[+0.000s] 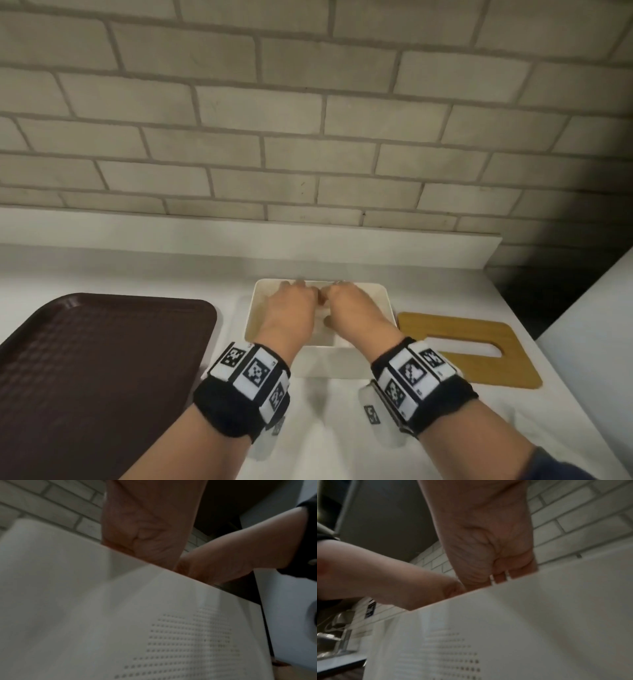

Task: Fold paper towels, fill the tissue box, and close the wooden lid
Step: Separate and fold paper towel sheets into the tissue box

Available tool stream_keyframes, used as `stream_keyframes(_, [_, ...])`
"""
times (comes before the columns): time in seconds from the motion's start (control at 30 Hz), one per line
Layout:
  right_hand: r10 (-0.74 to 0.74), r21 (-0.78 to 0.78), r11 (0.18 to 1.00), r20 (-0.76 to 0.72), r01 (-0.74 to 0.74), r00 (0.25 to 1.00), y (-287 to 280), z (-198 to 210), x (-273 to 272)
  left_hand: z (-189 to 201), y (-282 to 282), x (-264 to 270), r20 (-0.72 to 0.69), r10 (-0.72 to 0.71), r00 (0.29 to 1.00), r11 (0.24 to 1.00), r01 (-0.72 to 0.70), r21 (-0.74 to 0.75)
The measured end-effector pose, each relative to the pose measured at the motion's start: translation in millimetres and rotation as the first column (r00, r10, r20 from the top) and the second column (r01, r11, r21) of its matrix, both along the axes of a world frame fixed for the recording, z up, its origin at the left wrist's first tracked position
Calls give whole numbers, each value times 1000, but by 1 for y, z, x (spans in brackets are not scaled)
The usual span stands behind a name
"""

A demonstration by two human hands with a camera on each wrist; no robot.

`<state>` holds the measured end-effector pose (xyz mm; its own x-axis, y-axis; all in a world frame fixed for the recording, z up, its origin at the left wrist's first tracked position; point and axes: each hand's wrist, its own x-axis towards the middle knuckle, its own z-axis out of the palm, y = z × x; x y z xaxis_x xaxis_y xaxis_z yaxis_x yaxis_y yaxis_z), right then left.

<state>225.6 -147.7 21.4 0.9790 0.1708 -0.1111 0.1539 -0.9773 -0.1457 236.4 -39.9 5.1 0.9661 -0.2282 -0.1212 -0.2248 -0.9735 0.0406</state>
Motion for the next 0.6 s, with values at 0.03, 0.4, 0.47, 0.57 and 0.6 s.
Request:
stream_keyframes(0.03, [20, 39, 999, -101, -16, 995, 3, -5, 1, -4, -2, 4, -97, -8, 995, 1000, 5, -28])
stream_keyframes(0.4, [-117, -86, 991, -187, 102, 975, -19, -11, 0, -2, 29, -5, -120, 54, 991, 976, -78, -204])
stream_keyframes(0.47, [-147, 78, 987, 44, 143, 988, -15, -1, -23, 11, 39, -30, 7, 95, 995, 926, -86, -367])
stream_keyframes(0.57, [-199, 340, 931, 165, 133, 966, -1, 10, -72, 20, 62, -77, 41, 215, 976, 818, -157, -554])
stream_keyframes(0.6, [-204, 392, 907, 83, 157, 975, 5, 9, -86, 20, 71, -94, 14, 253, 967, 775, -194, -601])
